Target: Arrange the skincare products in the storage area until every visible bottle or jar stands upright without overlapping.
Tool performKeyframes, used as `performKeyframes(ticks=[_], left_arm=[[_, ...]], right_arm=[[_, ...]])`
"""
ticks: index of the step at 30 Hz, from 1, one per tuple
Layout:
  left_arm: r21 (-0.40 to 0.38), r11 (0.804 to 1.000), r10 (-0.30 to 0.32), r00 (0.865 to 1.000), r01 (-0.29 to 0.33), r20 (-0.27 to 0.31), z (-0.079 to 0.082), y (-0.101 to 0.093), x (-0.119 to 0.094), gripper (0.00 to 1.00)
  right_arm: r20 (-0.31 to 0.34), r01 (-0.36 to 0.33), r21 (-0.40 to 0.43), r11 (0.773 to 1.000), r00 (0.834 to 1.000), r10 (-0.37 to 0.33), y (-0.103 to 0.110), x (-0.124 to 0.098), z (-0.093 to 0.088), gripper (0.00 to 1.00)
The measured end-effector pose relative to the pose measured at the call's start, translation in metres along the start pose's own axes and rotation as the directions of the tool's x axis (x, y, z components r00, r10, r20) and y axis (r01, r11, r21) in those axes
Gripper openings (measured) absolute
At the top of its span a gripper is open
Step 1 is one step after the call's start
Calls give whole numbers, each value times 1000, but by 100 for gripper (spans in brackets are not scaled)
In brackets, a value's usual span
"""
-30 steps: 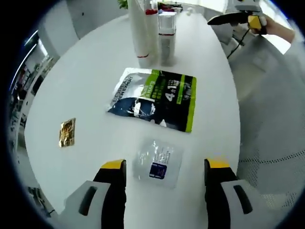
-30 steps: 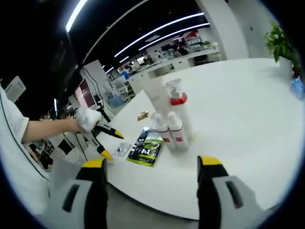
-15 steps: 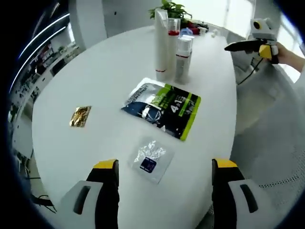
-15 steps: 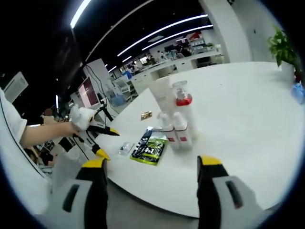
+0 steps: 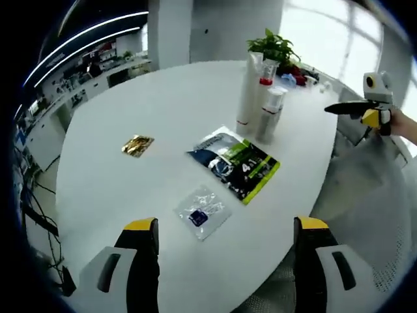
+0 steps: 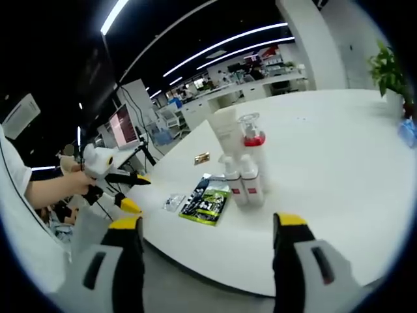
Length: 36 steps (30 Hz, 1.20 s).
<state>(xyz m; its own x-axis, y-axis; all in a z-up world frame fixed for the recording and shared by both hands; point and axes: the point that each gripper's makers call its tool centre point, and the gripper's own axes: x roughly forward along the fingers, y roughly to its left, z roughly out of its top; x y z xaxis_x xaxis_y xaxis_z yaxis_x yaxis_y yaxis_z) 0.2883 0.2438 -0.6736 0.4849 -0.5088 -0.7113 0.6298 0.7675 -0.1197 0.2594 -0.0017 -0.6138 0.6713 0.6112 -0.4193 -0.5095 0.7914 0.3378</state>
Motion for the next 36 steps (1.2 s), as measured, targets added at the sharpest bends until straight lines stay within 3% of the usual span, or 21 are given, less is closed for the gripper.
performKeyframes(ticks=[11,17,22,36], left_arm=[[-94,994,63,991,-52,115,13,-6,-25,89],[-171,982,102,987,-80,125,8,-3,-30,89],[-166,982,109,988,-90,109,7,2,-30,90],[-132,985,122,988,-110,92,22,23,-26,91]], right_arm=[[28,-2,-22,1000,1000,3,2,3,13,86],[32,7,-21,1000,999,-6,-5,3,17,87],[28,10,-22,1000,1000,-10,-7,3,18,87],[33,23,-18,1000,999,-22,-16,6,21,87]])
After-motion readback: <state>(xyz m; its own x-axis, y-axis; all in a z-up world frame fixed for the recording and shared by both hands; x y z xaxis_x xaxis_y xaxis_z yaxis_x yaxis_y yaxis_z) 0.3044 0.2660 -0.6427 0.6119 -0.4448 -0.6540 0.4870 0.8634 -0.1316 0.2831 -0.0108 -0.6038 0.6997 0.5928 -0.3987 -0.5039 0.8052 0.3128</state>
